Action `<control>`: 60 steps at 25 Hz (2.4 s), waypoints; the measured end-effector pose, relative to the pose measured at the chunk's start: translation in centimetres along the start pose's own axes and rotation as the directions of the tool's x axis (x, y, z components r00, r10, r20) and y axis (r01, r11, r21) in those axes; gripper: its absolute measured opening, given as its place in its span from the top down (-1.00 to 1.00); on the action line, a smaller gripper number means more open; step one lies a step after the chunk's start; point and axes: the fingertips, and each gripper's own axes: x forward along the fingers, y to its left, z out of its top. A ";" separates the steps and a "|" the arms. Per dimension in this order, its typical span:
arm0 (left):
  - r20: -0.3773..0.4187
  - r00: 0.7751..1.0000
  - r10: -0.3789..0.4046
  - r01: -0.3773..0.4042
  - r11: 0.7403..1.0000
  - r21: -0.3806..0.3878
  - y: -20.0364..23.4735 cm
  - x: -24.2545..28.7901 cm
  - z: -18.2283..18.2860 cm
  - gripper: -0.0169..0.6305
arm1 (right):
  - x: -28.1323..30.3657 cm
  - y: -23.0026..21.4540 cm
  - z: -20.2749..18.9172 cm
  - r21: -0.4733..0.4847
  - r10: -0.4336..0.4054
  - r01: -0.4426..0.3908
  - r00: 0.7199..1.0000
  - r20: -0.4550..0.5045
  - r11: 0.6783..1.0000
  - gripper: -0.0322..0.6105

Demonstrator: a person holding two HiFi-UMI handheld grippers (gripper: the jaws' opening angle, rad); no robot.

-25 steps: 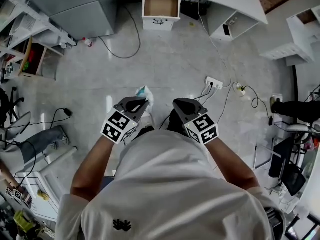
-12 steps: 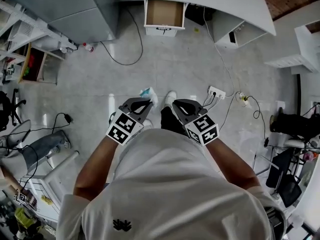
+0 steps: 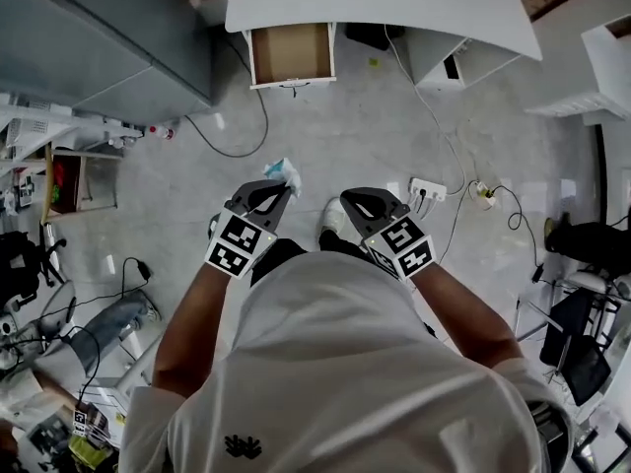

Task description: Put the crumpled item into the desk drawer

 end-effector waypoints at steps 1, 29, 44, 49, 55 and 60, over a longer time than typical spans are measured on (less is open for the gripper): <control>-0.004 1.000 0.004 -0.004 1.000 0.009 0.7 1.3 0.8 0.87 | -0.1 -1.5 0.0 0.011 -0.005 0.005 1.000 -0.001 1.000 0.80; -0.337 0.941 0.020 0.084 0.953 0.290 35.3 34.7 5.0 0.87 | 7.5 -25.6 11.5 0.417 -0.394 0.396 0.914 -0.095 0.818 0.80; -0.496 0.868 0.025 0.152 0.937 0.314 41.1 51.1 -2.2 0.87 | 9.8 -29.7 8.1 0.518 -0.445 0.511 0.858 -0.257 0.686 0.80; -0.534 0.843 0.065 0.141 0.931 0.336 43.1 54.3 -3.6 0.87 | 11.0 -29.9 7.0 0.533 -0.422 0.514 0.857 -0.295 0.671 0.80; -0.561 0.825 0.061 0.145 0.938 0.315 43.8 57.4 -5.2 0.87 | 11.2 -30.3 5.3 0.556 -0.405 0.521 0.853 -0.328 0.647 0.80; -0.585 0.810 0.047 0.160 0.941 0.298 43.6 59.2 -6.7 0.86 | 10.8 -30.6 4.0 0.563 -0.422 0.537 0.843 -0.333 0.628 0.80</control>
